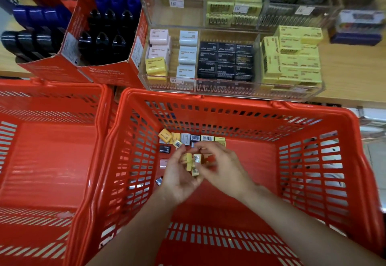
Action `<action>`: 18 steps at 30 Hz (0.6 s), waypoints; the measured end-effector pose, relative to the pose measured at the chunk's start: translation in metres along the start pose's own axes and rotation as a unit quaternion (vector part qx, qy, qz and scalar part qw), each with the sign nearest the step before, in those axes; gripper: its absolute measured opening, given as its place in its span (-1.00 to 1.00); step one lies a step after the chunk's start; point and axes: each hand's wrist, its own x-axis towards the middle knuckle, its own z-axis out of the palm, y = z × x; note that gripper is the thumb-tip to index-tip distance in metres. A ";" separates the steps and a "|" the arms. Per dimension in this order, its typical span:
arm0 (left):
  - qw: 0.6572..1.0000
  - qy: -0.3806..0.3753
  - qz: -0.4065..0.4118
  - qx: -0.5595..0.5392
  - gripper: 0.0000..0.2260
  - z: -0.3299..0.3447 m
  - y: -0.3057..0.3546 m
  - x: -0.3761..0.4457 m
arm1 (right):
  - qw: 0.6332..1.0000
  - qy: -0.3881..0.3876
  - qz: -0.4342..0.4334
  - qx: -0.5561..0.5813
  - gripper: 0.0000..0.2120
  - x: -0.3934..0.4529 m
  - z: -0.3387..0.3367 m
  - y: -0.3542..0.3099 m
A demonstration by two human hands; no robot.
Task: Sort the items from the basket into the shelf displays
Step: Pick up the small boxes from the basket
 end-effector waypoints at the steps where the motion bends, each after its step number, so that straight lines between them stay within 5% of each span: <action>1: 1.000 0.003 0.007 -0.017 -0.75 0.000 0.003 -0.002 | 0.998 0.056 0.013 0.000 -0.65 0.002 -0.006 0.005; 3: 0.999 0.029 0.016 0.002 -0.77 -0.003 0.011 -0.002 | 0.989 0.123 0.060 -0.063 -0.69 0.007 -0.017 0.020; 6: 0.983 0.098 0.064 0.143 -0.58 -0.013 0.016 0.002 | 0.975 0.033 0.115 -0.186 -0.54 0.015 -0.017 0.044; 11: 0.936 0.111 0.151 0.298 -0.93 -0.026 0.015 0.004 | 0.924 -0.035 0.103 -0.367 -0.29 0.025 0.025 0.054; 18: 0.900 0.158 0.168 0.371 -0.79 -0.035 0.015 0.005 | 0.922 0.016 0.084 -0.377 -0.47 0.022 0.045 0.060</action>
